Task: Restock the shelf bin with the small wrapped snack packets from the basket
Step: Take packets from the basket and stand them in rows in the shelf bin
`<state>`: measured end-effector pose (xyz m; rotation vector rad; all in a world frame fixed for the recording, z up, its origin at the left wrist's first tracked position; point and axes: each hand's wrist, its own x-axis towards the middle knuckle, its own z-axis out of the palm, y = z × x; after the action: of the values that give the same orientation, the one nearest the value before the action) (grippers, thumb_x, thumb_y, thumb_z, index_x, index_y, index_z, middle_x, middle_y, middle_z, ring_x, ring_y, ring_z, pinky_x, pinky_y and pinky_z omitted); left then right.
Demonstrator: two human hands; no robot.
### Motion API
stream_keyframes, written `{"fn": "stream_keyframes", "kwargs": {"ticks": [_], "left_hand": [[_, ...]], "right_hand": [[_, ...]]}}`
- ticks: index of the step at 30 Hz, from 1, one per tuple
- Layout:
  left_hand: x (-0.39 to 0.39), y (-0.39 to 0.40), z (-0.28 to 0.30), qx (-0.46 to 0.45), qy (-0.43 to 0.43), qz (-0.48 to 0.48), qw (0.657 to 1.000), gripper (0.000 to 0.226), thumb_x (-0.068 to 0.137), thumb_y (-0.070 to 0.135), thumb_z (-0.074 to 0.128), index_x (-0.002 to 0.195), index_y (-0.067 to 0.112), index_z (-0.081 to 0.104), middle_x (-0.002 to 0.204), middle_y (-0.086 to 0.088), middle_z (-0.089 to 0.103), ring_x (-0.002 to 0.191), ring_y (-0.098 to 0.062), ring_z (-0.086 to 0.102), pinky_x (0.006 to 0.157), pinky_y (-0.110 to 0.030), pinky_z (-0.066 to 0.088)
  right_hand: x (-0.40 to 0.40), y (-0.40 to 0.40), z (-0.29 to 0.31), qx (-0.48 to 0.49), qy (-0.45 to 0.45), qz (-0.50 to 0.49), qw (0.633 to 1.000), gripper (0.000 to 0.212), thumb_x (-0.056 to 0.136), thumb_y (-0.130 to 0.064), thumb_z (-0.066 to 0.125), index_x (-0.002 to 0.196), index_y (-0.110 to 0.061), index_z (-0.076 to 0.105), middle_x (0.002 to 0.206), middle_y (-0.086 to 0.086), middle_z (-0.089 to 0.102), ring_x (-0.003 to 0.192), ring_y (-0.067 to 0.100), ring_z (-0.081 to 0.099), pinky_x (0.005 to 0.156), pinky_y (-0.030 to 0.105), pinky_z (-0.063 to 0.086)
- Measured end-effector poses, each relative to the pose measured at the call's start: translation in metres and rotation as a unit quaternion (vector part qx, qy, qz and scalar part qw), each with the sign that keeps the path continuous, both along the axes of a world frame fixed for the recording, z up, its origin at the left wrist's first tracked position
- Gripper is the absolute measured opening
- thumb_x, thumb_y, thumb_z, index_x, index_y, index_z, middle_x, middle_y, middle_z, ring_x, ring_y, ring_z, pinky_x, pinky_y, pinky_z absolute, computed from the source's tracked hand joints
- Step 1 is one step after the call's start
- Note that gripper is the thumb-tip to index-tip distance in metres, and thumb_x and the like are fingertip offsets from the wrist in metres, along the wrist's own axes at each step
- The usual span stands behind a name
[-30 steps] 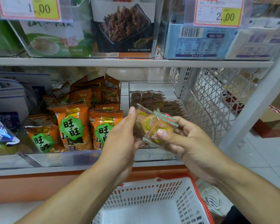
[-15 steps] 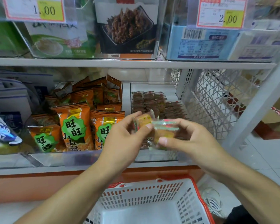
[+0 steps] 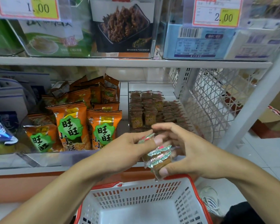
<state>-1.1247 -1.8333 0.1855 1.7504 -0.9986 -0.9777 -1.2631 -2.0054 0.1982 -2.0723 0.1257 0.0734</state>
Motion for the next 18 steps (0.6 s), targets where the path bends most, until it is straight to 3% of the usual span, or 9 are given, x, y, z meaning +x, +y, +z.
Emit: {"fn": "stream_keyframes", "kwargs": {"ticks": [3,5,8,10,13,16,18], "left_hand": [[-0.006,-0.007,-0.004,0.0,-0.027,0.03,0.999,0.056,0.084,0.089,0.034,0.131,0.064,0.053,0.128,0.037,0.062,0.119,0.018,0.054,0.107,-0.021,0.04],[-0.011,-0.013,-0.002,-0.018,0.031,0.064,0.997,0.051,0.081,0.092,0.028,0.115,0.071,0.059,0.116,0.04,0.066,0.113,0.02,0.056,0.106,-0.025,0.038],[-0.017,-0.02,-0.001,-0.069,0.221,0.119,0.966,0.067,0.089,0.082,0.039,0.132,0.037,0.064,0.118,0.002,0.076,0.112,-0.017,0.071,0.103,-0.045,0.05],[-0.02,-0.022,0.002,-0.108,0.345,0.156,0.919,0.076,0.09,0.077,0.045,0.131,0.016,0.066,0.121,-0.016,0.073,0.113,-0.033,0.071,0.099,-0.051,0.055],[-0.027,-0.022,0.005,-0.128,0.498,0.173,0.84,0.088,0.089,0.078,0.046,0.126,0.002,0.069,0.131,-0.031,0.063,0.126,-0.043,0.06,0.111,-0.058,0.043],[-0.03,-0.023,0.006,-0.117,0.564,0.194,0.794,0.087,0.089,0.076,0.05,0.118,-0.004,0.071,0.132,-0.034,0.061,0.124,-0.045,0.059,0.102,-0.054,0.048],[-0.033,-0.025,0.005,-0.108,0.566,0.215,0.788,0.085,0.088,0.074,0.053,0.114,-0.003,0.074,0.122,-0.028,0.068,0.115,-0.042,0.066,0.09,-0.048,0.056]], "right_hand": [[0.002,0.0,0.0,0.023,-0.008,0.011,1.0,0.094,0.073,-0.019,0.089,0.148,-0.043,0.037,0.132,-0.017,0.062,0.109,0.016,0.069,0.09,0.026,0.055],[0.003,0.002,0.0,0.042,-0.019,0.008,0.999,0.089,0.076,-0.014,0.087,0.148,-0.038,0.04,0.131,-0.009,0.065,0.11,0.011,0.068,0.092,0.026,0.054],[0.004,0.005,0.0,0.027,-0.055,-0.014,0.998,0.087,0.076,-0.012,0.086,0.147,-0.038,0.043,0.136,-0.004,0.059,0.117,0.011,0.065,0.098,0.027,0.052],[0.004,0.007,0.001,0.051,-0.085,-0.023,0.995,0.084,0.076,-0.011,0.086,0.145,-0.037,0.045,0.136,-0.003,0.059,0.119,0.012,0.064,0.099,0.03,0.052],[0.004,0.011,0.001,0.081,-0.127,-0.034,0.988,0.08,0.075,-0.011,0.085,0.141,-0.037,0.048,0.126,-0.005,0.065,0.116,0.017,0.066,0.097,0.034,0.054],[0.005,0.019,-0.001,0.084,-0.127,-0.032,0.988,0.075,0.075,-0.009,0.085,0.136,-0.039,0.051,0.126,-0.006,0.061,0.111,0.018,0.068,0.087,0.029,0.058],[0.005,0.021,-0.001,0.021,-0.124,-0.028,0.992,0.072,0.077,-0.013,0.085,0.133,-0.041,0.052,0.129,-0.006,0.054,0.114,0.012,0.064,0.085,0.027,0.058]]}}
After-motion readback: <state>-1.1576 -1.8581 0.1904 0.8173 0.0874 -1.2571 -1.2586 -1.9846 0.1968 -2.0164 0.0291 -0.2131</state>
